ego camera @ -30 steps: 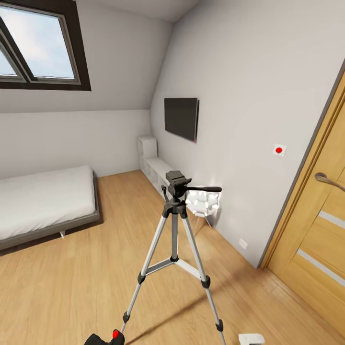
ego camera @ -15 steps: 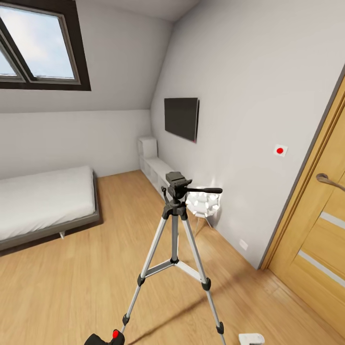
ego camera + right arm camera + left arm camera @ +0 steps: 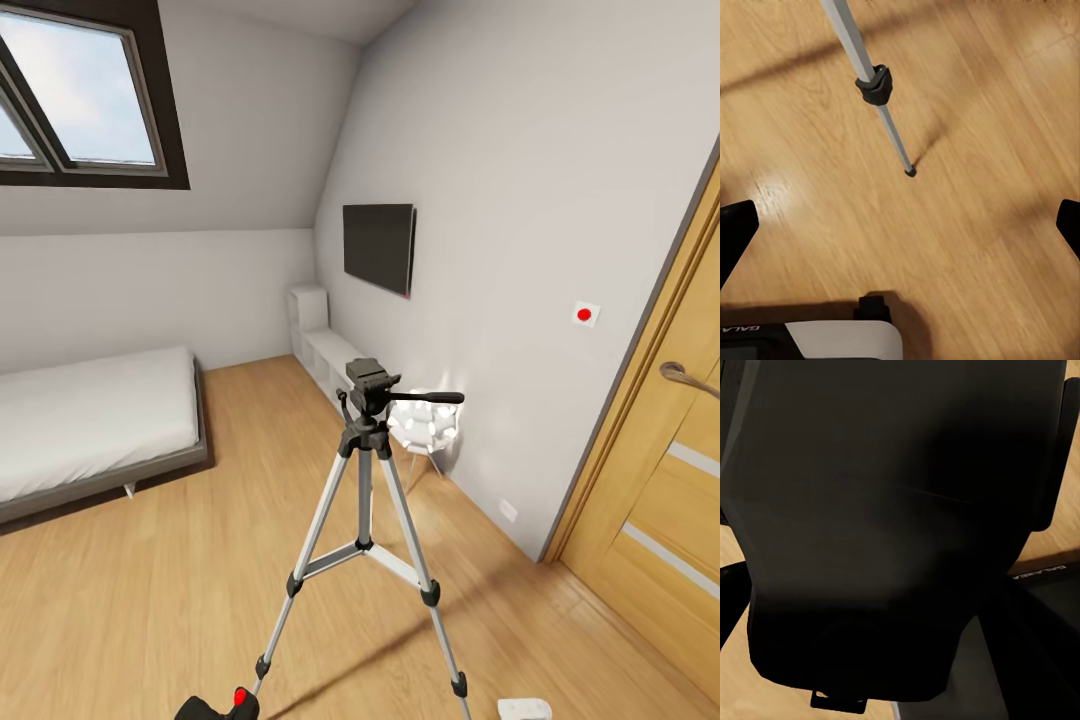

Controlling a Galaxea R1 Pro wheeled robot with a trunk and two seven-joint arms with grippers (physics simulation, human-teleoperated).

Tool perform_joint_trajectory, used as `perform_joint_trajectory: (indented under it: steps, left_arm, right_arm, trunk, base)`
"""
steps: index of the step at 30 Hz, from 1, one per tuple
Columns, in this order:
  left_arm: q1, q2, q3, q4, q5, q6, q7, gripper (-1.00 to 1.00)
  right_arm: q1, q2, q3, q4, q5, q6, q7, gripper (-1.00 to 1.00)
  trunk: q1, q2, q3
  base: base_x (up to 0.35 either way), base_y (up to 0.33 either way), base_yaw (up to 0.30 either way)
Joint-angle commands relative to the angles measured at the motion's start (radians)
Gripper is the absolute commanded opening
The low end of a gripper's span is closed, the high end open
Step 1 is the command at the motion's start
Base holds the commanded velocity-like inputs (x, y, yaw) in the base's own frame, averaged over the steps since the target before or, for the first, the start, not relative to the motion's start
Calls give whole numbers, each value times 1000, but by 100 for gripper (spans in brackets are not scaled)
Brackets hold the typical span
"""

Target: Attach the digital camera to the camera tripod in the bedroom.

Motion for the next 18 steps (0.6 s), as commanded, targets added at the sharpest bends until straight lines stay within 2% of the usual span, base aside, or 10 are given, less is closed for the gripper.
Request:
perform_joint_trajectory:
  steps: [1,18]
  left_arm:
    - [-2,0,-8,4,11,-7,-6,-100]
    - [-2,1,-7,4,12,-4,-6,-100]
  right_arm:
    - [-1,0,-8,1,10,-3,-1,100]
    - [-1,-6,-12,2,10,-5,3,100]
  trunk:
    - [1,-2,-2]
    - [1,-2,-2]
  base:
    - [0,0,0]
    - [0,0,0]
